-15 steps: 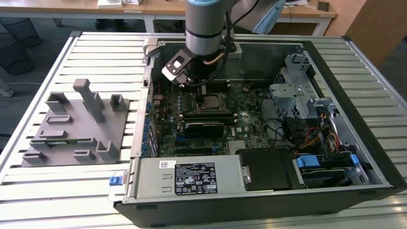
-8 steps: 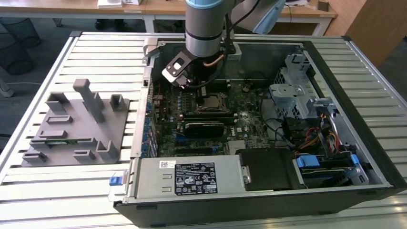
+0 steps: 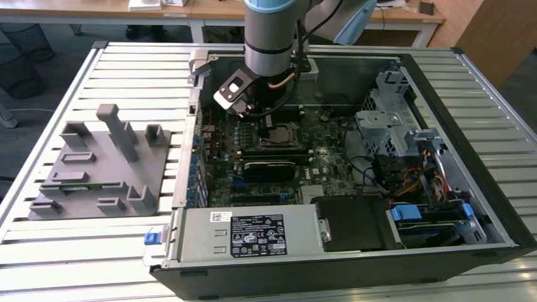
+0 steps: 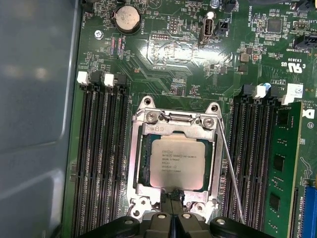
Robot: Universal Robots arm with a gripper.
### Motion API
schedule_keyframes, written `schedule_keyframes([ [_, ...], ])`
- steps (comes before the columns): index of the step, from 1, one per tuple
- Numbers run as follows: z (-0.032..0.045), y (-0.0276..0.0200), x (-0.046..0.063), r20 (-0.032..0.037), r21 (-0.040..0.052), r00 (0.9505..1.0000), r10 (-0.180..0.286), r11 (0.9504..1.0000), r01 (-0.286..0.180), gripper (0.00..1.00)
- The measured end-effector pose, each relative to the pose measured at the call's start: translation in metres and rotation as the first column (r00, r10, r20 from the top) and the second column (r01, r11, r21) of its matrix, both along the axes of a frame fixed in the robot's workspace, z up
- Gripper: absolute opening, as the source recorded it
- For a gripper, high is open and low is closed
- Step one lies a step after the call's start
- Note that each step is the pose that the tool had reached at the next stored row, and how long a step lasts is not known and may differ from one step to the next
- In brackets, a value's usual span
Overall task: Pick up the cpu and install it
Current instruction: 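Close the cpu cover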
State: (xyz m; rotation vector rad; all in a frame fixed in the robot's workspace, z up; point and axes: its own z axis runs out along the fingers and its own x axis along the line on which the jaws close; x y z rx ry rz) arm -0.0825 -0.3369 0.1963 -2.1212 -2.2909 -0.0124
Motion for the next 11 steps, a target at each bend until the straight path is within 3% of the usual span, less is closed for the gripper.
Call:
schedule_keyframes([
  [11,0.0047,0.0001,0.0001,0.0005,0.0012,1.0,0.0,1.0,0.0,0.11],
])
